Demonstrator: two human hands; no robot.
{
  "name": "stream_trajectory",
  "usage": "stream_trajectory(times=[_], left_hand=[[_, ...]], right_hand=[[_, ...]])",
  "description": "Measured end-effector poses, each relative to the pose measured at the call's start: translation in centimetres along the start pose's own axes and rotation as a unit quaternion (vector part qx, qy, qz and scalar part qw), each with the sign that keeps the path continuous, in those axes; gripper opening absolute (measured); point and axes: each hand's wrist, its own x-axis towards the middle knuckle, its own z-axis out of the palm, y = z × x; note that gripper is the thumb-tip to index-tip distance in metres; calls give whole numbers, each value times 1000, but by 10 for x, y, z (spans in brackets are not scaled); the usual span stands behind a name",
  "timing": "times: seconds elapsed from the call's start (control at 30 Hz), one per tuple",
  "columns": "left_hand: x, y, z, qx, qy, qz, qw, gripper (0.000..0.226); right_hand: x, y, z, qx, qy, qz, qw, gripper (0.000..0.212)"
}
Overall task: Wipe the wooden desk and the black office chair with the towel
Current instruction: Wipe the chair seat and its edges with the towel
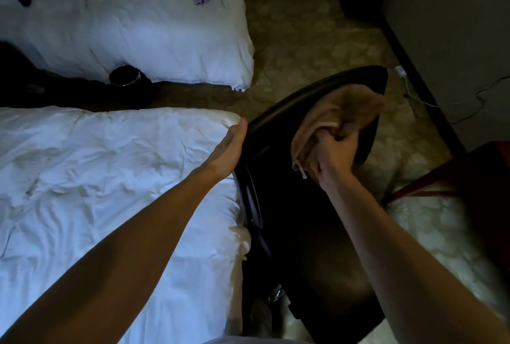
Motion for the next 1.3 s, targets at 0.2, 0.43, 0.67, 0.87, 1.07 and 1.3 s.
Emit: stream_trajectory(times=[0.2, 0.43, 0.67, 0.87, 1.07, 1.3], left_hand=[[0, -15, -6, 41, 25, 4, 999, 92], [6, -31, -10, 24, 10, 33, 999, 103], [4, -33, -14, 47, -25, 10, 999, 121], [-6, -21, -19, -20, -53, 32, 998, 64], [-21, -31, -30, -55, -128, 31, 990, 82], [-52, -45, -32, -73, -156, 14, 985, 90]], right_hand=[[-59, 37, 40, -141, -158, -25, 977, 72], [-79, 9, 39, -58, -80, -57, 993, 44], [-14, -18, 32, -141, -93, -77, 983, 60], [-49, 36, 26, -310, -297, -165, 888, 54], [-25, -12, -11, -192, -239, -24, 952, 23], [-30, -28, -21, -154, -177, -35, 971, 20]])
